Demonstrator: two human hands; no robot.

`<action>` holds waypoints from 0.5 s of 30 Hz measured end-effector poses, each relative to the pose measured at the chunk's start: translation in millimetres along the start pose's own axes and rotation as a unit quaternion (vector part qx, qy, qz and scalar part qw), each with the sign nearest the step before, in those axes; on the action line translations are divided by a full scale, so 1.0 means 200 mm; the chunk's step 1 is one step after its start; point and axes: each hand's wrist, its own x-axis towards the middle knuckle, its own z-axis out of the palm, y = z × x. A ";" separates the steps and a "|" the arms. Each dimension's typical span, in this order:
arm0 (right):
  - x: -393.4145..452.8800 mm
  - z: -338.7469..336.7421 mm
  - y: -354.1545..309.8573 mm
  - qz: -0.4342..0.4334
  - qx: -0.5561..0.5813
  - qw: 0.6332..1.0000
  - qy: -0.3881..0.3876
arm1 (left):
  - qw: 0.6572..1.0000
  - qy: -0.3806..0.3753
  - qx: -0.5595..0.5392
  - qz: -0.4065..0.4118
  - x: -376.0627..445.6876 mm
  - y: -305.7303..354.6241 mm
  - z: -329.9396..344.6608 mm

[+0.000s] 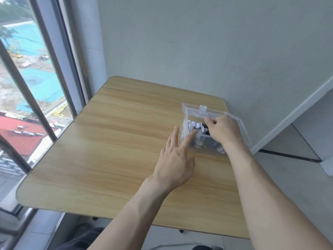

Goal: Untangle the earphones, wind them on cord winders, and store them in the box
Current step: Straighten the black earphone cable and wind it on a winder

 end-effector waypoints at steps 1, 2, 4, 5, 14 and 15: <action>-0.01 -0.01 -0.01 -0.010 0.007 1.000 -0.025 | 1.000 0.002 -0.013 -0.001 0.01 -0.01 0.00; -0.03 -0.03 -0.01 -0.022 0.019 0.999 -0.040 | 0.999 0.004 -0.038 0.000 0.02 -0.02 -0.01; -0.09 -0.09 0.00 -0.040 0.045 0.996 -0.061 | 0.995 0.031 -0.098 0.018 0.05 -0.04 -0.02; -0.13 -0.11 0.01 -0.051 0.047 0.995 -0.077 | 0.992 0.051 -0.116 0.027 0.05 -0.04 -0.02; -0.31 -0.04 0.14 -0.114 0.258 0.896 0.343 | 0.958 0.248 -0.132 -0.049 -0.07 0.00 -0.28; -0.33 -0.03 0.16 -0.050 0.295 0.891 0.341 | 0.950 0.264 -0.142 -0.087 -0.07 -0.02 -0.31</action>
